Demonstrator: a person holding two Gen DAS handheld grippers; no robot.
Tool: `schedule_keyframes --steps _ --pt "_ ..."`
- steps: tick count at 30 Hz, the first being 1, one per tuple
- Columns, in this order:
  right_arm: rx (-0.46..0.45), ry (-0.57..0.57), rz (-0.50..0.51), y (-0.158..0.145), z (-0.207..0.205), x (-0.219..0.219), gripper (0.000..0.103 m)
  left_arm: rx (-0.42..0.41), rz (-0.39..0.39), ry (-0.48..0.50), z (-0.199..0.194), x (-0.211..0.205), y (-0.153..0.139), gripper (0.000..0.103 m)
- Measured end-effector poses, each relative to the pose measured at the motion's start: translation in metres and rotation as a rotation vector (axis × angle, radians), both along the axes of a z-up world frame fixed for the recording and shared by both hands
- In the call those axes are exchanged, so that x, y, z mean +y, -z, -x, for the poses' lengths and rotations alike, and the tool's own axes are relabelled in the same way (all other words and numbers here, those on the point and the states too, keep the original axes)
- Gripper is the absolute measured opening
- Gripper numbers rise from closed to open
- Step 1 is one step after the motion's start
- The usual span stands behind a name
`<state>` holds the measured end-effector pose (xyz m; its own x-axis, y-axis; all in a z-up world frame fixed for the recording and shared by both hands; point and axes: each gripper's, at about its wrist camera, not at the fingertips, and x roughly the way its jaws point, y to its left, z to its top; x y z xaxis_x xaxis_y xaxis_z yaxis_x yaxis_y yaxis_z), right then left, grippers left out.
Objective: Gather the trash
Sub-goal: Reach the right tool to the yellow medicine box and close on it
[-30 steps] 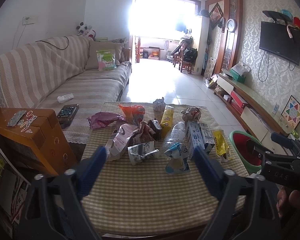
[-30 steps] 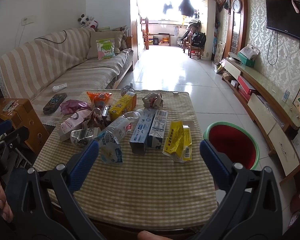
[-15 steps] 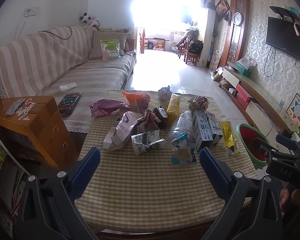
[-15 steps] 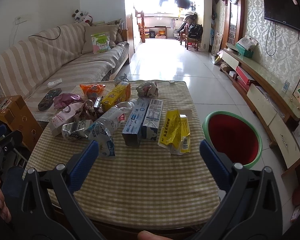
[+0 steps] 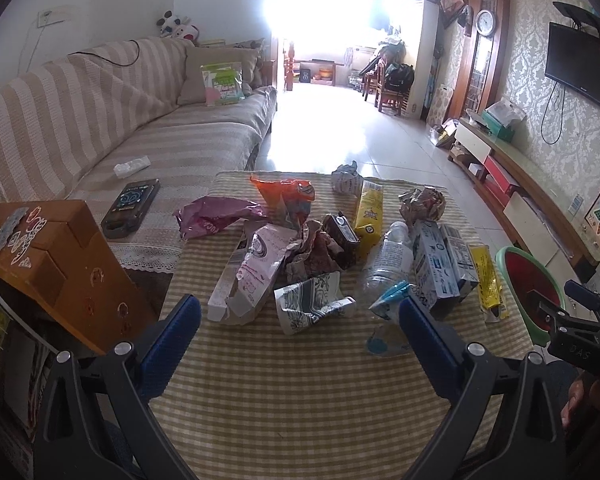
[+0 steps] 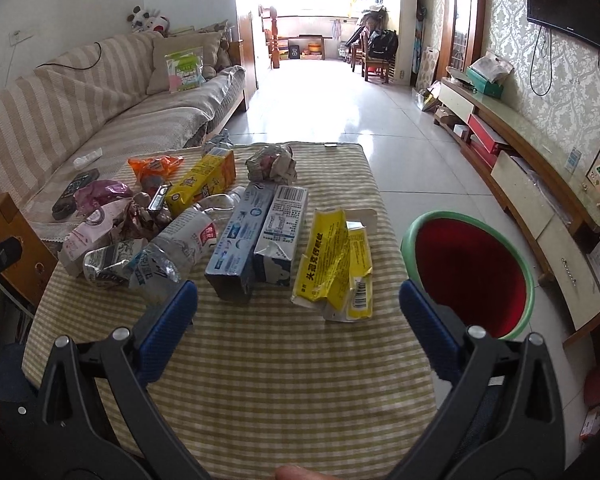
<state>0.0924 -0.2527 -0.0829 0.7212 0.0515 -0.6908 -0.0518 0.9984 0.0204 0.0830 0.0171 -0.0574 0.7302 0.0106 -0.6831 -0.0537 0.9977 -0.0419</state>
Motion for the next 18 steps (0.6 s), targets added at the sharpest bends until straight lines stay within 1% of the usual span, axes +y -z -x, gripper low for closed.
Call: schedule_keyframes --steps 4,6,9,12,15,18 --pt "0.009 -0.005 0.005 0.003 -0.015 -0.004 0.100 0.042 -0.012 -0.004 -0.027 0.011 0.008 0.095" --pt "0.026 -0.007 0.009 0.006 -0.025 -0.008 0.100 0.079 -0.019 -0.005 -0.043 0.019 0.015 0.095" --pt "0.056 0.020 0.000 0.011 -0.040 -0.019 0.100 0.146 -0.002 -0.017 -0.066 0.034 0.031 0.095" --pt "0.079 0.048 0.013 0.018 -0.057 -0.029 0.100 0.195 -0.008 -0.025 -0.087 0.047 0.046 0.095" --pt "0.138 0.068 -0.004 0.031 -0.078 -0.039 0.100 0.240 0.005 -0.028 -0.105 0.057 0.058 0.095" --pt "0.182 0.084 0.007 0.044 -0.094 -0.044 0.100 0.272 0.000 -0.022 -0.120 0.063 0.066 0.095"
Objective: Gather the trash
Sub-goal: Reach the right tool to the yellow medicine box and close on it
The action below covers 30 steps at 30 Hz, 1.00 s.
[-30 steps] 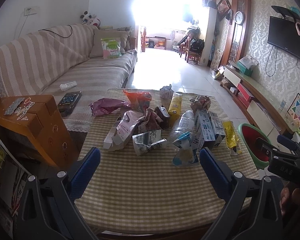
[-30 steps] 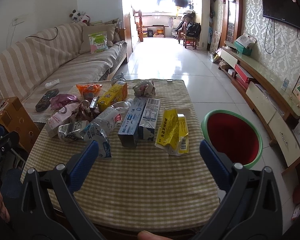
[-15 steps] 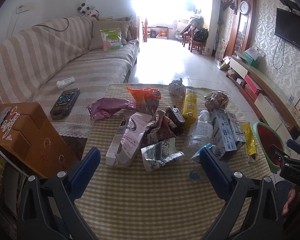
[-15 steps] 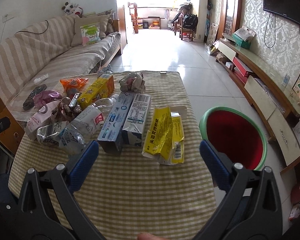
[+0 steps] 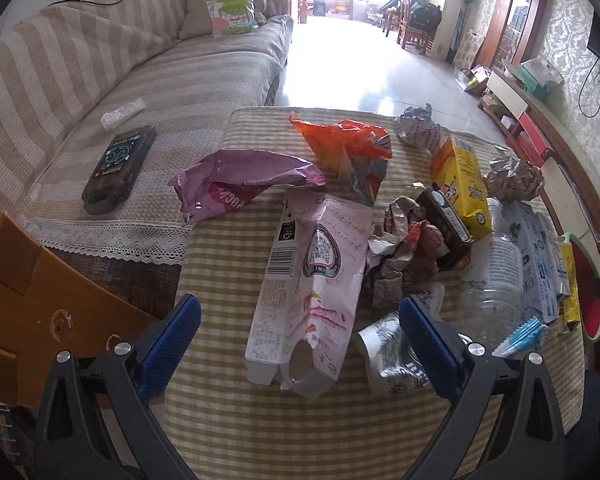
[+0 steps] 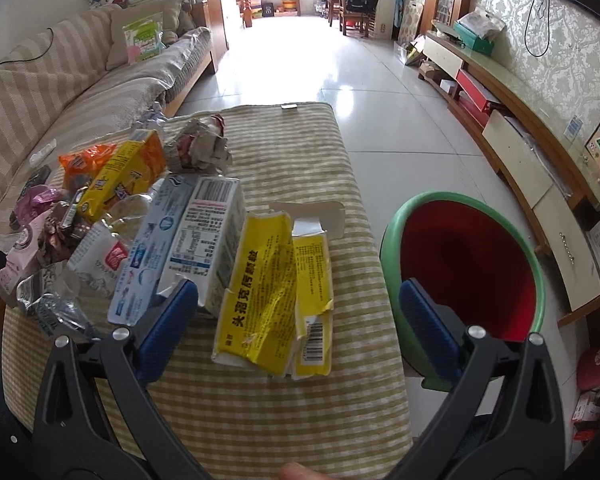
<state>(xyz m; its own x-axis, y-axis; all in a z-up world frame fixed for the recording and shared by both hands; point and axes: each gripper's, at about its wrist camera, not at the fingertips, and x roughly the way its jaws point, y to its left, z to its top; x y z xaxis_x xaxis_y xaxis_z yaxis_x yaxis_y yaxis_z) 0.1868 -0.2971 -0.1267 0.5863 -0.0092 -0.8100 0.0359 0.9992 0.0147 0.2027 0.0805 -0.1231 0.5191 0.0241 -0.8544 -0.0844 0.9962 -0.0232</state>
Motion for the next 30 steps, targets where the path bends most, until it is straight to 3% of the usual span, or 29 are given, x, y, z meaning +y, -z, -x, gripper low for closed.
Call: schedule_keyframes --steps 9,19,22,24,28,30 --pt "0.094 0.000 0.003 0.032 -0.035 -0.003 0.099 0.083 -0.026 0.044 -0.031 -0.003 0.027 0.095" --pt "0.125 -0.013 -0.030 0.040 -0.045 -0.002 0.099 0.155 -0.053 0.068 -0.045 -0.005 0.051 0.095" --pt "0.129 -0.019 -0.024 0.039 -0.045 -0.002 0.099 0.165 -0.056 0.065 -0.047 -0.003 0.055 0.087" --pt "0.136 -0.021 -0.037 0.041 -0.046 -0.003 0.099 0.166 -0.047 0.068 -0.046 -0.004 0.054 0.069" --pt "0.169 -0.009 -0.143 0.052 -0.048 -0.014 0.100 0.159 -0.064 0.079 -0.043 -0.008 0.053 0.068" --pt "0.207 -0.018 -0.101 0.060 -0.051 -0.012 0.099 0.150 -0.056 0.077 -0.041 -0.007 0.051 0.067"
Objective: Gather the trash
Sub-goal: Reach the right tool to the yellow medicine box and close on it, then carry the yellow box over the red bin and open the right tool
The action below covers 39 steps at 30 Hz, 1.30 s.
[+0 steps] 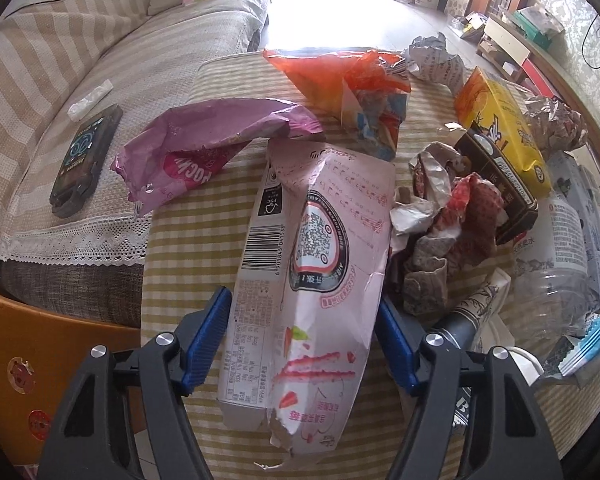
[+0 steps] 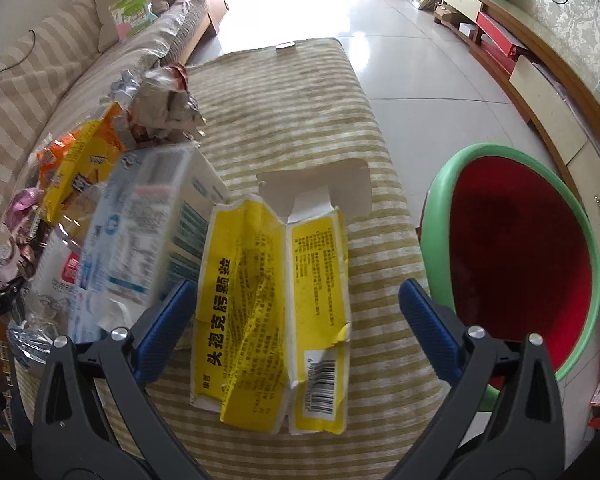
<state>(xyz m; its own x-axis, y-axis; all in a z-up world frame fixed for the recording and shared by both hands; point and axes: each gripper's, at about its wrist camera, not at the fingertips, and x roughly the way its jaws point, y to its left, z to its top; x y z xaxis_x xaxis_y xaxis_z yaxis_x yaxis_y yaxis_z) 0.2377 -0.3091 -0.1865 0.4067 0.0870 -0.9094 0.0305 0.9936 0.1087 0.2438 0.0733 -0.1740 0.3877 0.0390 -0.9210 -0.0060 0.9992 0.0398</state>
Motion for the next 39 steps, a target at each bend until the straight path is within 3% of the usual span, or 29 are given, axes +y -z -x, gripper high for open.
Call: schedule_keyframes --steps 2,4,6,8,16,17,19,29,39 --pt "0.030 -0.048 0.019 0.011 0.002 0.007 0.097 -0.020 0.002 -0.005 0.003 0.000 -0.005 0.066" --pt "0.003 -0.054 0.046 0.009 0.008 0.010 0.087 -0.038 0.000 -0.007 0.007 0.000 -0.010 0.066" --pt "-0.020 -0.048 0.035 0.004 0.012 0.008 0.057 -0.056 -0.006 -0.008 0.010 0.001 -0.015 0.066" --pt "-0.035 -0.046 0.035 -0.001 0.013 0.008 0.041 -0.068 -0.004 -0.010 0.013 0.001 -0.020 0.066" --pt "-0.109 -0.052 0.026 -0.031 0.027 0.010 0.037 -0.140 0.007 -0.043 0.028 0.006 -0.040 0.063" --pt "-0.125 -0.051 0.029 -0.036 0.029 0.010 0.037 -0.155 0.012 -0.045 0.031 0.006 -0.045 0.048" --pt "-0.147 -0.051 0.024 -0.046 0.036 0.011 0.037 -0.179 0.021 -0.056 0.037 0.009 -0.054 0.041" --pt "-0.220 -0.050 -0.003 -0.073 0.050 0.004 0.037 -0.279 0.059 -0.074 0.063 0.013 -0.095 0.039" --pt "-0.295 -0.030 -0.050 -0.102 0.069 -0.013 0.037 -0.376 0.048 0.044 0.083 -0.040 -0.153 0.039"
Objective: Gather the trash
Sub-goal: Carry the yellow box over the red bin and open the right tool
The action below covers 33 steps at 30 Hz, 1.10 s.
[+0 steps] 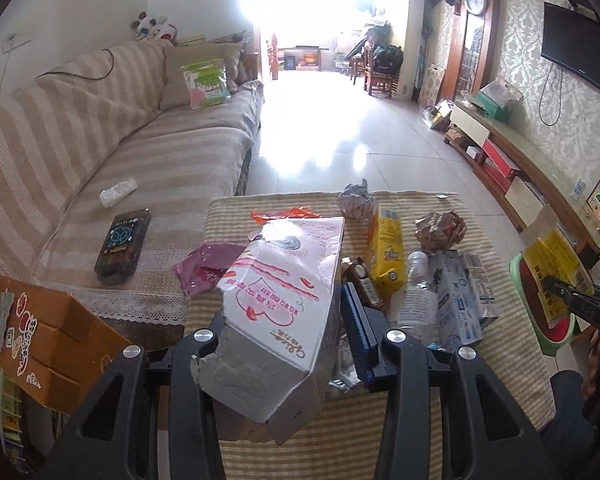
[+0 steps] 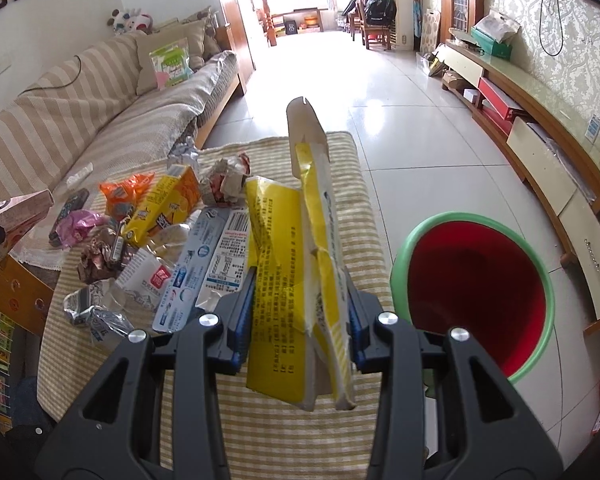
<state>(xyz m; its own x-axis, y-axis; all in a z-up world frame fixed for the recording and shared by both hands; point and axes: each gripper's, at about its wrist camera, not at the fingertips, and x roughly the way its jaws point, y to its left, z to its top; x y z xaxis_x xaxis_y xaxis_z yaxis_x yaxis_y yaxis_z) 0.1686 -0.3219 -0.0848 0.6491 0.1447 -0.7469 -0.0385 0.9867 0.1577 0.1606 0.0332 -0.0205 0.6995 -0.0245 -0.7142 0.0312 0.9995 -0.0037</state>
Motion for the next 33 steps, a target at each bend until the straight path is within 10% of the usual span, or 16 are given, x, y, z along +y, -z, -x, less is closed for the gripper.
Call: schedule_keyframes --steps 22,33 --pt "-0.007 0.319 -0.089 0.010 0.027 -0.189 0.037 0.060 0.111 0.523 -0.044 -0.306 0.013 0.040" --pt "0.029 0.336 -0.135 0.029 0.031 -0.229 0.037 0.195 0.177 0.588 -0.073 -0.389 0.055 0.043"
